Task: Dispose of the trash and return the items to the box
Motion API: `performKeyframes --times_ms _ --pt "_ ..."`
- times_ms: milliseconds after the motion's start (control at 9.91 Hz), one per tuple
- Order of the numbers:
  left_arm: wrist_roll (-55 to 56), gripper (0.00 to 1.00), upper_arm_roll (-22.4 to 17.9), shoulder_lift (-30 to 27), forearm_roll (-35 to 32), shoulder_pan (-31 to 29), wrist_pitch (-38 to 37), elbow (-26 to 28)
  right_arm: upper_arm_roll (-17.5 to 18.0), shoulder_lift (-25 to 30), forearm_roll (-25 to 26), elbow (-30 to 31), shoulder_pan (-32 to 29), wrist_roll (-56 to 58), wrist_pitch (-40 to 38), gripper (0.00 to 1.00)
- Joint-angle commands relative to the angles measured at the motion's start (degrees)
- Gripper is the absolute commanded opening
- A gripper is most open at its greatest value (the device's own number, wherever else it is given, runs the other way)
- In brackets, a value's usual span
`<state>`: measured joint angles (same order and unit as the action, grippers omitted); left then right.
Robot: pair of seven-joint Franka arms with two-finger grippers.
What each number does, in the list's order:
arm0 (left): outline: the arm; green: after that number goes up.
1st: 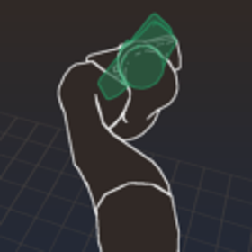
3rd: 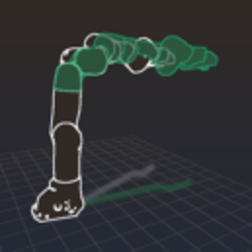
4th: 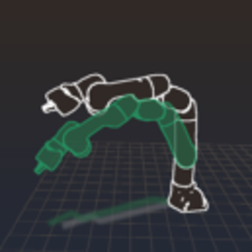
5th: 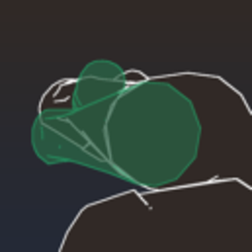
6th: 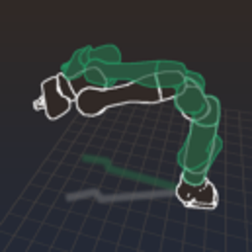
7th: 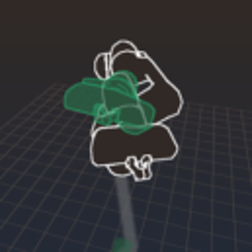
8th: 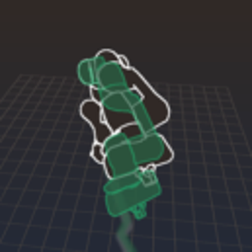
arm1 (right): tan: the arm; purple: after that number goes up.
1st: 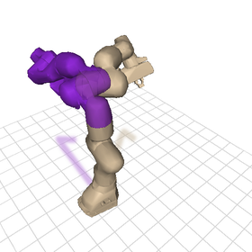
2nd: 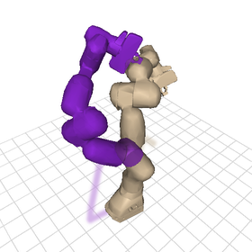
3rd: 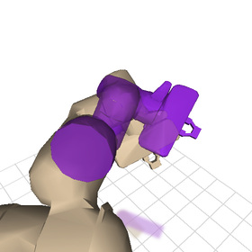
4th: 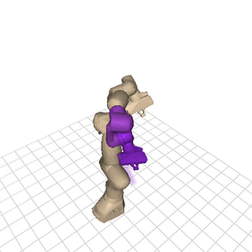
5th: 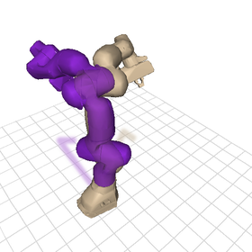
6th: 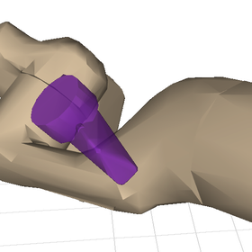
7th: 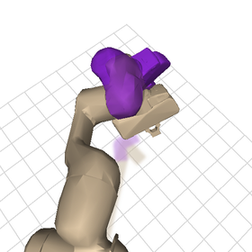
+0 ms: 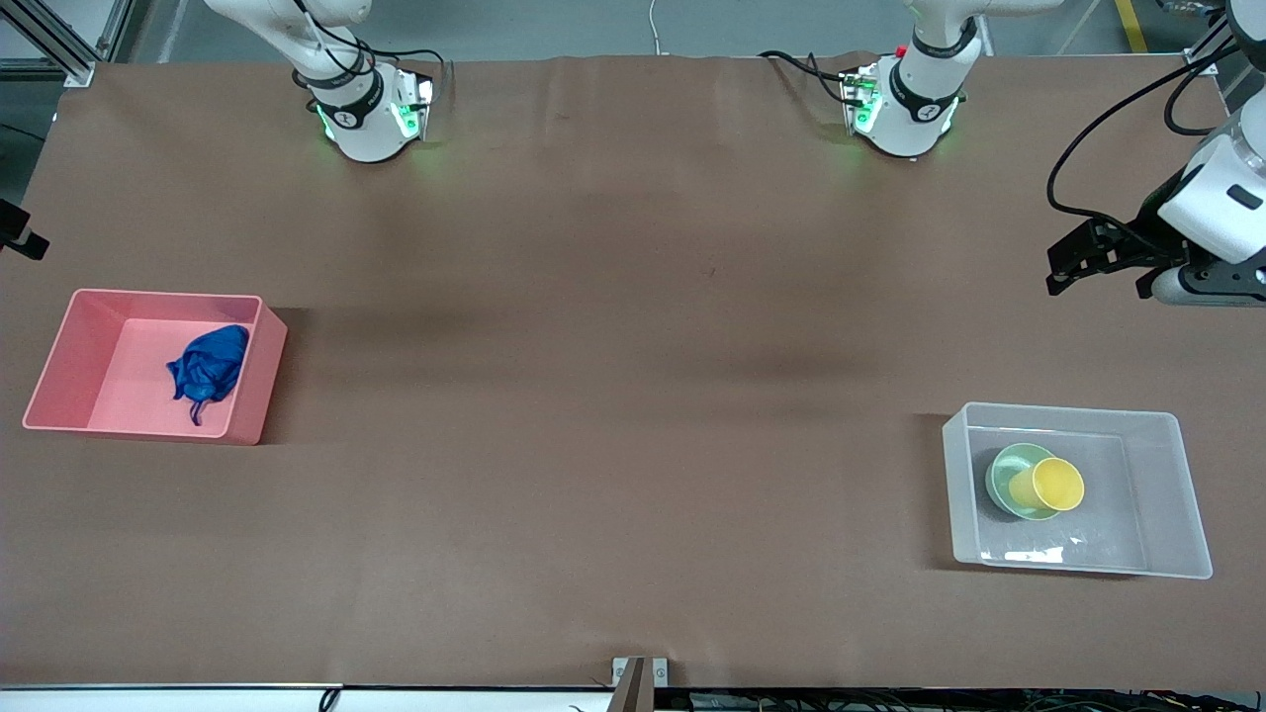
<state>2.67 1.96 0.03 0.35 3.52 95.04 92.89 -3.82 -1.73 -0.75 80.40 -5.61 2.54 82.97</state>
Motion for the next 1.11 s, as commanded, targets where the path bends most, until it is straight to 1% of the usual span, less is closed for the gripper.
performKeyframes --times_ms 0,202,404,505,1009 --pt "1.0 1.0 0.4 0.3 -1.0 -0.2 -3.2 -0.3 0.6 -0.1 0.0 -0.7 -1.1 1.1 -0.5 1.0" --pt "0.5 0.99 0.4 1.3 -1.0 -0.2 -3.2 -2.5 0.6 -0.1 0.0 -0.7 -1.1 1.1 -0.6 1.0" --pt "0.1 0.99 0.3 1.5 -1.1 -0.2 -3.3 -3.3 0.6 -0.1 0.0 -0.7 -1.1 1.1 -0.6 1.0" --pt "0.1 0.99 0.4 1.9 -1.1 -0.2 -4.8 -3.8 0.6 -0.1 0.0 -0.7 -1.1 1.1 -0.6 1.0" --pt "0.0 0.99 0.4 2.0 -0.8 0.1 -5.3 -3.2 0.5 -0.1 0.0 -0.7 -1.2 1.1 -0.6 1.0"
